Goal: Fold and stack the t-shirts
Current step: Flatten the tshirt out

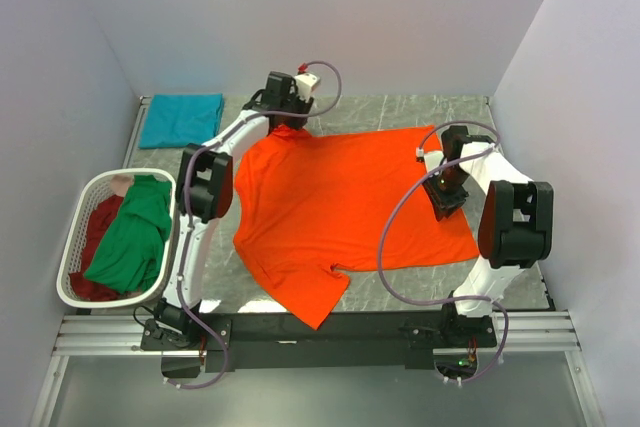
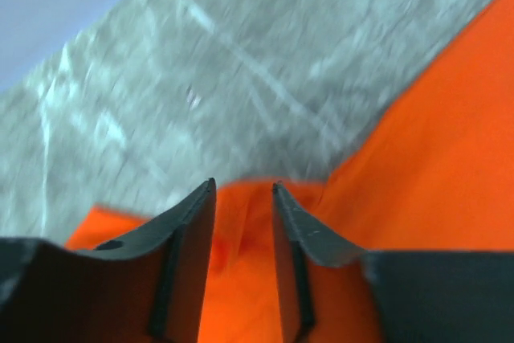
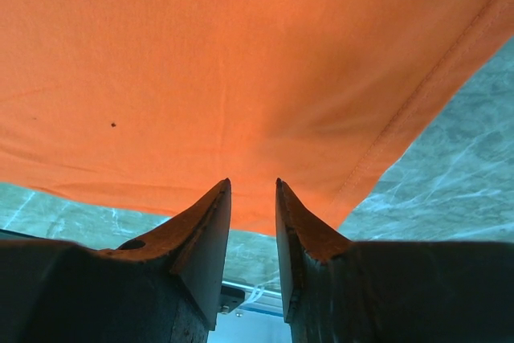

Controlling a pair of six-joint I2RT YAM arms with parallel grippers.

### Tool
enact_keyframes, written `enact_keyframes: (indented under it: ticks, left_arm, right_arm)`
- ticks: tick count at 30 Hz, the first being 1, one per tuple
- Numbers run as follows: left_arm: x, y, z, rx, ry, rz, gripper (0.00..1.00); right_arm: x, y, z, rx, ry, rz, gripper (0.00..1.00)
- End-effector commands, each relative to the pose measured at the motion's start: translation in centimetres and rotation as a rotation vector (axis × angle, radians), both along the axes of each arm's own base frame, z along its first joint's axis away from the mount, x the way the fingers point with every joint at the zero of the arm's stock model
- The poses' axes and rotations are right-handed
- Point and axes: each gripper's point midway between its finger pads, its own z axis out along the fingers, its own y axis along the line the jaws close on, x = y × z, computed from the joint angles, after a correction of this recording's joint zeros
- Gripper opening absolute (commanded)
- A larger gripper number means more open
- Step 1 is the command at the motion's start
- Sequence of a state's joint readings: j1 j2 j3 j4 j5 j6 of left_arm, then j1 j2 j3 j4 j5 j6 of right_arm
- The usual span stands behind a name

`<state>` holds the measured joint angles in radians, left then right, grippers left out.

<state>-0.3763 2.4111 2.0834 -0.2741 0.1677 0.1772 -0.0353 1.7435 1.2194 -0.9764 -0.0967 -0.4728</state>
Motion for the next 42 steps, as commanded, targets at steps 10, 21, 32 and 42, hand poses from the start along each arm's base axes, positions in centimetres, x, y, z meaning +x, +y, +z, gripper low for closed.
enact_keyframes:
  ticks: [10, 21, 32, 42]
  left_arm:
    - [-1.5, 5.4, -0.6, -0.064, 0.258, 0.241, 0.06]
    - [-1.2, 7.6, -3.6, 0.048, 0.267, 0.323, 0.0]
    - [-0.7, 7.5, -6.2, 0.065, 0.284, 0.328, 0.04]
    - [3.8, 5.1, -0.2, -0.125, 0.075, 0.324, 0.26]
  right_arm:
    - [-0.5, 0.0, 0.6, -0.014, -0.016, 0.002, 0.34]
    - [-1.5, -0.2, -0.4, -0.06, 0.028, 0.014, 0.32]
    - [-1.3, -0.3, -0.6, -0.068, 0.04, 0.002, 0.32]
    - [-1.8, 0.3, -1.5, -0.095, 0.066, 0.044, 0.32]
